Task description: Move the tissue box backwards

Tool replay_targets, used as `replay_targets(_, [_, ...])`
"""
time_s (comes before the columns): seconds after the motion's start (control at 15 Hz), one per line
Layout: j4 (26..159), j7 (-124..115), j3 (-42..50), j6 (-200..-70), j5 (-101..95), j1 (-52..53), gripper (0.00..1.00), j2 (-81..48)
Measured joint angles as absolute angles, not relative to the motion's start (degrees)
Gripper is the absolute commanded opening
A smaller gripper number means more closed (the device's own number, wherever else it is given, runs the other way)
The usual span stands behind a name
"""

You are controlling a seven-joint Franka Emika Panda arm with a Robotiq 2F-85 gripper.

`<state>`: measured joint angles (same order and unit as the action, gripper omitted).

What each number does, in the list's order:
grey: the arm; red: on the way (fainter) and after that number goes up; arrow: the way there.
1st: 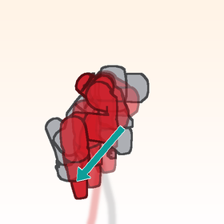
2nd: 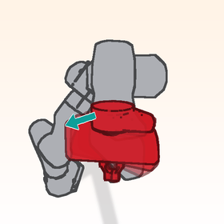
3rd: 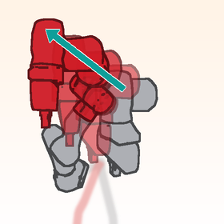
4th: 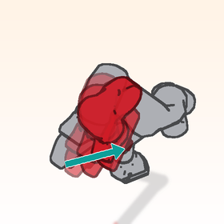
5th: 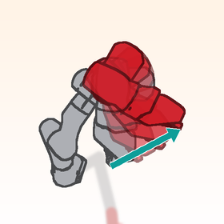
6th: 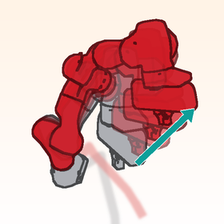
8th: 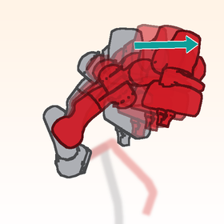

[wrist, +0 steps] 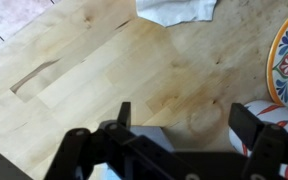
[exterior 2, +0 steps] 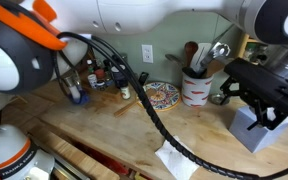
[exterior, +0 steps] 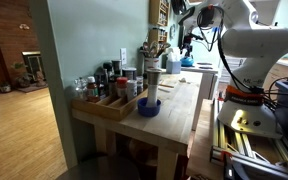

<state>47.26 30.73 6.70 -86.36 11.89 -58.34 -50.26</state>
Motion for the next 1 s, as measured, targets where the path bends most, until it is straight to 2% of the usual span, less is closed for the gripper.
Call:
replay_targets(0.33, [46.9, 25.38, 6.96, -90.11, 11.87, -57.15, 0.33, -55.19])
replay_targets(0.6, [46.41, 22.41, 6.78, -98.7, 12.13, -55.93, 0.05, -57.6])
replay_targets(0.67, [46.39, 22.06, 6.63, -101.21, 12.21, -55.58, 0.0, -57.96])
replay_targets(1.0, [46.35, 21.54, 7.12, -114.9, 11.26, -53.51, 0.0, -59.38])
